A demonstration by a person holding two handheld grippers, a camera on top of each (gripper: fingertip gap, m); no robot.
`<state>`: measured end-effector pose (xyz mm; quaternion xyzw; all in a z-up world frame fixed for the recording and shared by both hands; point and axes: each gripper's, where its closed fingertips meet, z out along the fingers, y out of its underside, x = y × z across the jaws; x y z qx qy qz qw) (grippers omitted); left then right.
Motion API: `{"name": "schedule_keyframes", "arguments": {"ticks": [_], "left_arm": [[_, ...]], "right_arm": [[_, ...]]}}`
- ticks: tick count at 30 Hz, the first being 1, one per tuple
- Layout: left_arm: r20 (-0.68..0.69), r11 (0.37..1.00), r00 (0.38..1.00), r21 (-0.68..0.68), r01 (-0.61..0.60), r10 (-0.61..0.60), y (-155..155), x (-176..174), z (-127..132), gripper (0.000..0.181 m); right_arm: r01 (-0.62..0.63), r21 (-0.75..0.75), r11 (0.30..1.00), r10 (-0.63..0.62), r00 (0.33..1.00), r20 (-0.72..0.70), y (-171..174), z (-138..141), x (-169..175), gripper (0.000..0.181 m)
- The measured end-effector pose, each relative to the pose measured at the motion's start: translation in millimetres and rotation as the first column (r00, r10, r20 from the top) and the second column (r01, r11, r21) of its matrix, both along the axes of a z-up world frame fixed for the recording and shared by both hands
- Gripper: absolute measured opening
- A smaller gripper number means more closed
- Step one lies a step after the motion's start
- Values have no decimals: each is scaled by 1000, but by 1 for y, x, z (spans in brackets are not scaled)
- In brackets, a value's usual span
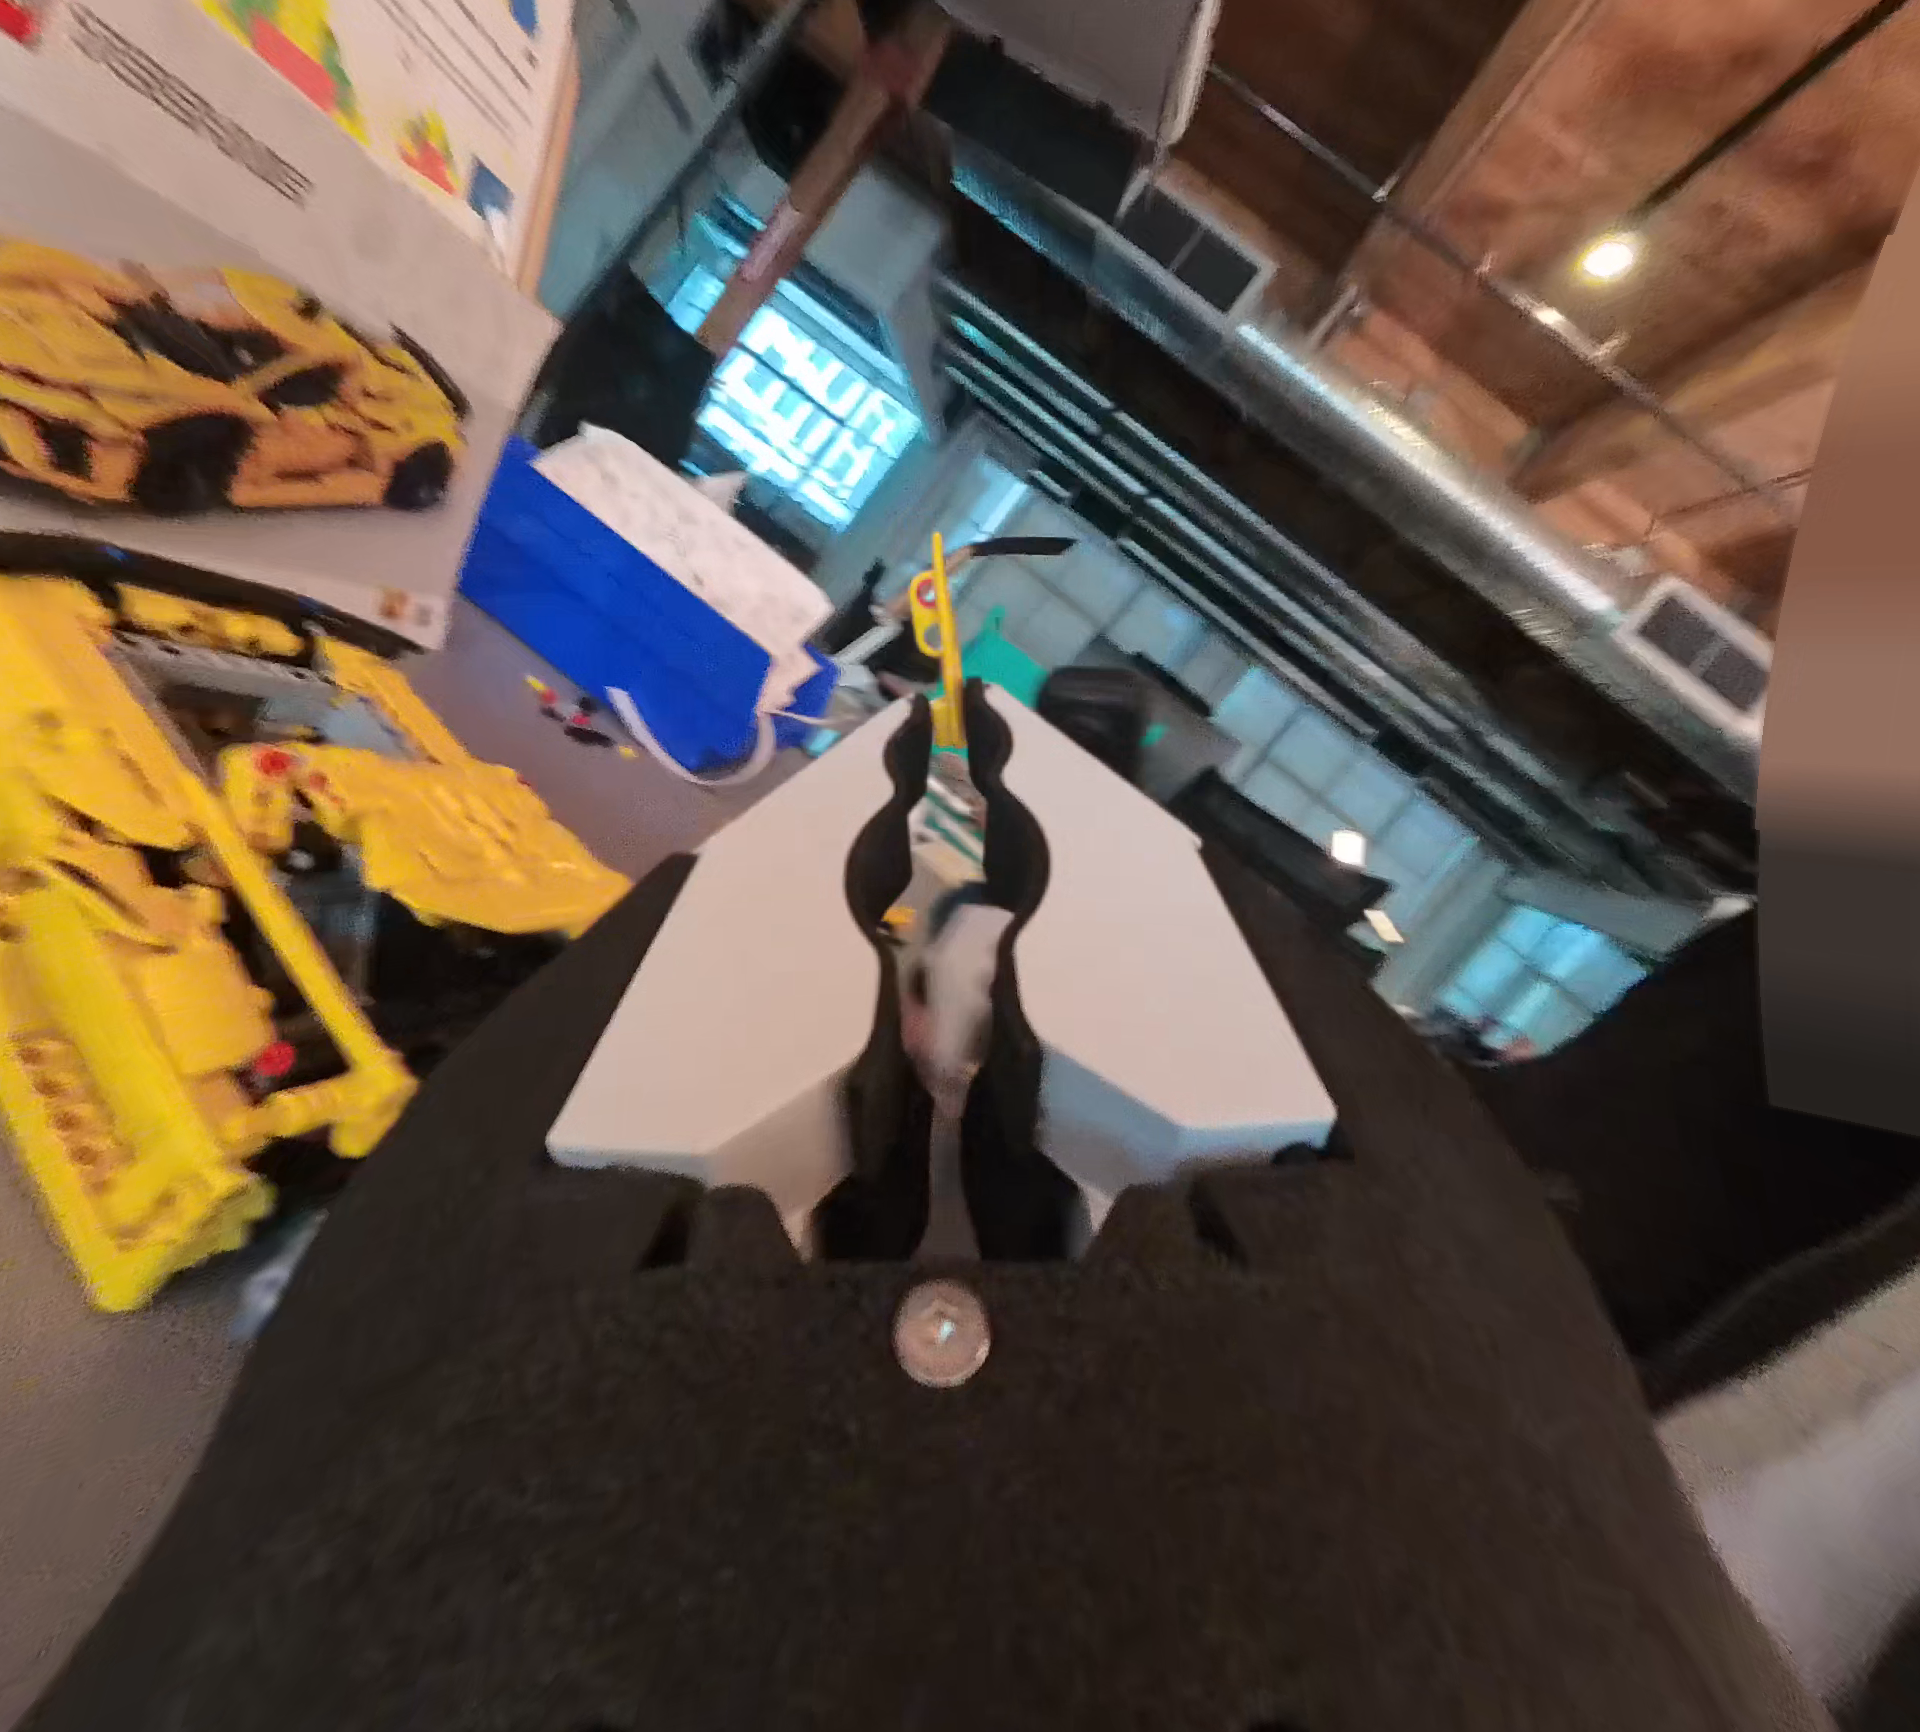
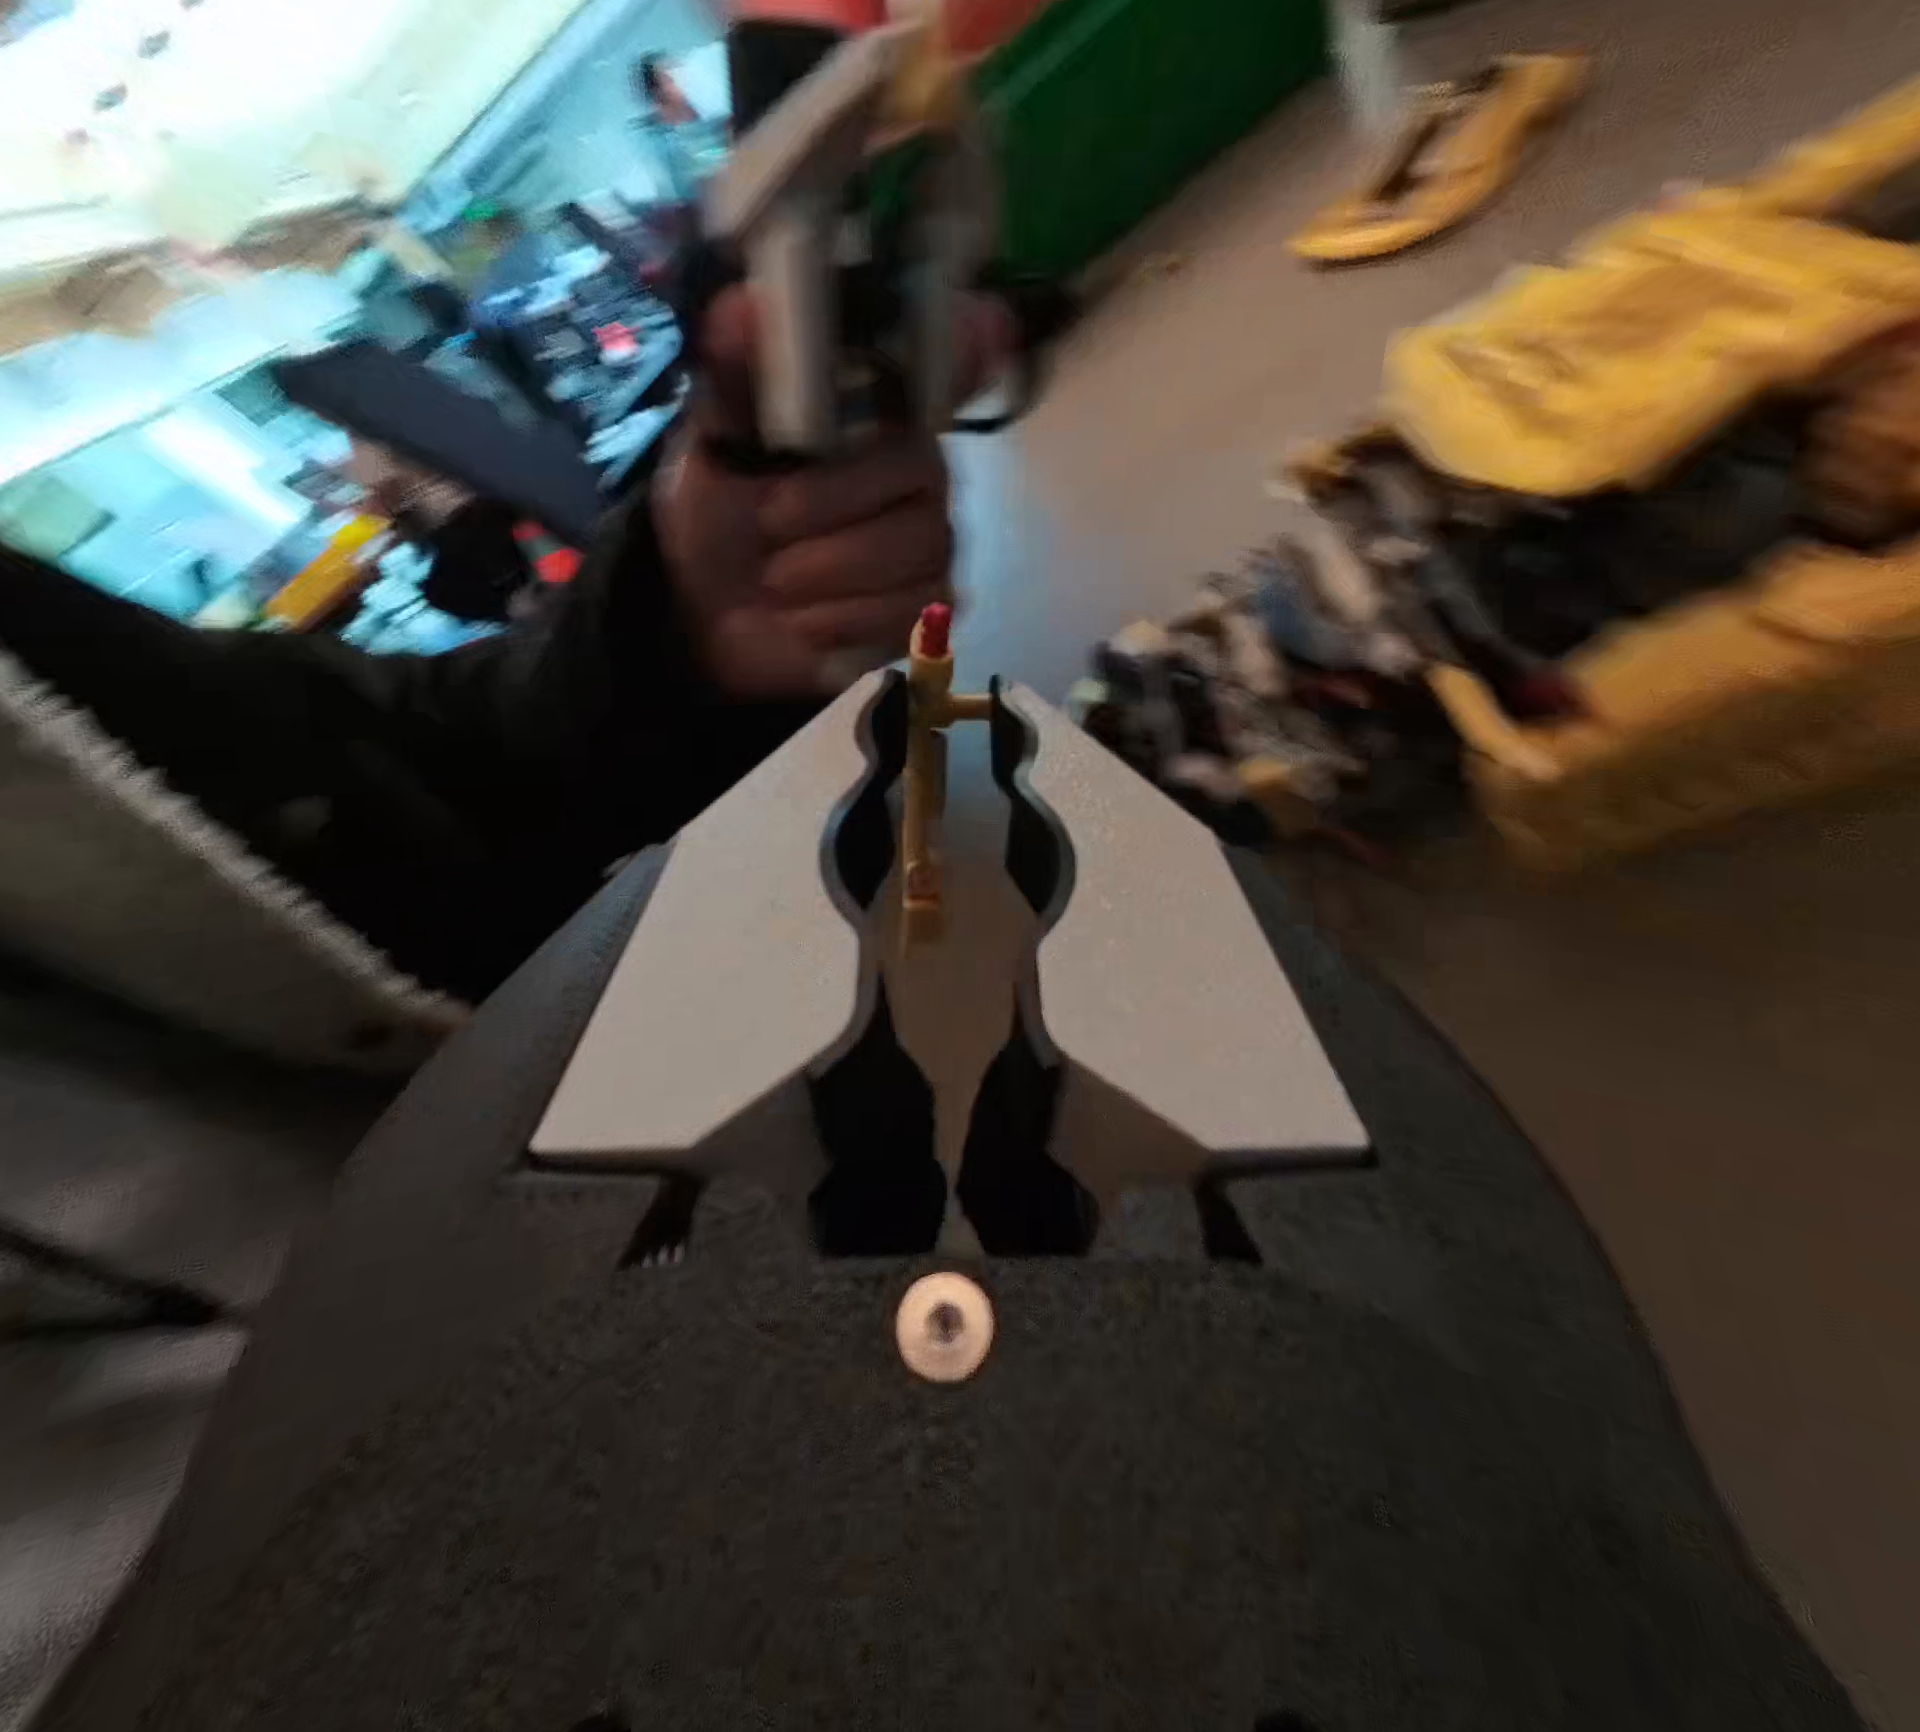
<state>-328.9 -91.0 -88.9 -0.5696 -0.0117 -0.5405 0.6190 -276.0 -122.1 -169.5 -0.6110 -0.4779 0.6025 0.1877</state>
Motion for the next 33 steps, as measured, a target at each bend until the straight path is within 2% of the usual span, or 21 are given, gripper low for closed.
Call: {"name": "schedule_keyframes", "arguments": {"ticks": [2, 3, 5, 8, 10, 12, 14, 15, 16, 17, 18, 19, 20, 21, 22, 23, 25, 30, 32, 33], "left_arm": [[84, 997, 994, -28, 73, -71, 1, 2, -1, 5], [125, 993, 986, -25, 115, -111, 1, 3, 1, 5], [146, 989, 979, -29, 148, -142, -1, 8, 1, 5], [131, 976, 968, -11, 218, -215, -9, 18, 4, 6], [112, 964, 958, -18, 267, -263, -12, 28, 3, 6], [-57, 981, 981, -63, 184, -187, -6, 35, -10, 5], [-295, 994, 949, -22, 111, -112, -7, 43, -16, 6], [-448, 999, 894, 18, 44, -31, -5, 45, -23, 6], [-613, 996, 786, 83, -29, 74, -2, 46, -31, 6], [-763, 981, 618, 177, -83, 189, 1, 45, -39, 6], [-859, 948, 402, 298, -113, 318, 4, 43, -44, 6], [-882, 901, 182, 424, -98, 435, 5, 42, -47, 6], [-856, 855, -10, 517, -36, 517, 5, 46, -51, 6], [-800, 814, -164, 579, 41, 577, 3, 52, -56, 6], [-734, 779, -276, 618, 108, 621, 2, 57, -60, 6], [-677, 752, -346, 639, 162, 649, 1, 61, -63, 6], [-613, 719, -405, 667, 195, 678, 0, 63, -61, 6], [-581, 701, -417, 674, 234, 699, -2, 66, -61, 6], [-556, 688, -436, 683, 245, 708, -3, 67, -60, 6], [-556, 687, -436, 685, 242, 708, -3, 67, -60, 6]], "right_arm": [[84, 89, 993, -97, 982, 162, 21, -32, 8, 15], [65, 182, 981, -108, 965, 238, 23, -48, 11, 16], [-65, 248, 967, -17, 948, 318, 6, -64, 14, 16], [-180, 246, 952, 66, 909, 411, -12, -85, 18, 16], [-204, 300, 932, 65, 907, 416, -15, -88, 17, 17], [-212, 323, 922, 73, 917, 393, -16, -84, 17, 30], [-173, 291, 941, 90, 956, 278, -15, -62, 13, 40], [-133, 260, 957, 86, 979, 183, -13, -45, 10, 43], [-88, 221, 971, 71, 994, 86, -7, -26, 10, 46], [-37, 167, 985, 35, 999, 14, 1, -10, 11, 46], [7, 112, 994, -2, 999, -48, 10, 4, 13, 46], [52, 62, 997, -45, 993, -108, 20, 16, 16, 45], [98, 29, 995, -93, 984, -153, 29, 26, 19, 45], [127, 22, 992, -121, 976, -182, 35, 31, 21, 45], [138, 30, 990, -129, 972, -197, 36, 34, 23, 44], [142, 50, 989, -130, 973, -193, 36, 33, 23, 42], [119, 97, 988, -103, 982, -157, 30, 26, 21, 33], [116, 150, 982, -94, 985, -144, 25, 22, 17, 23], [123, 153, 980, -100, 984, -151, 25, 24, 18, 11], [123, 175, 977, -97, 984, -149, 25, 23, 18, 11]]}}
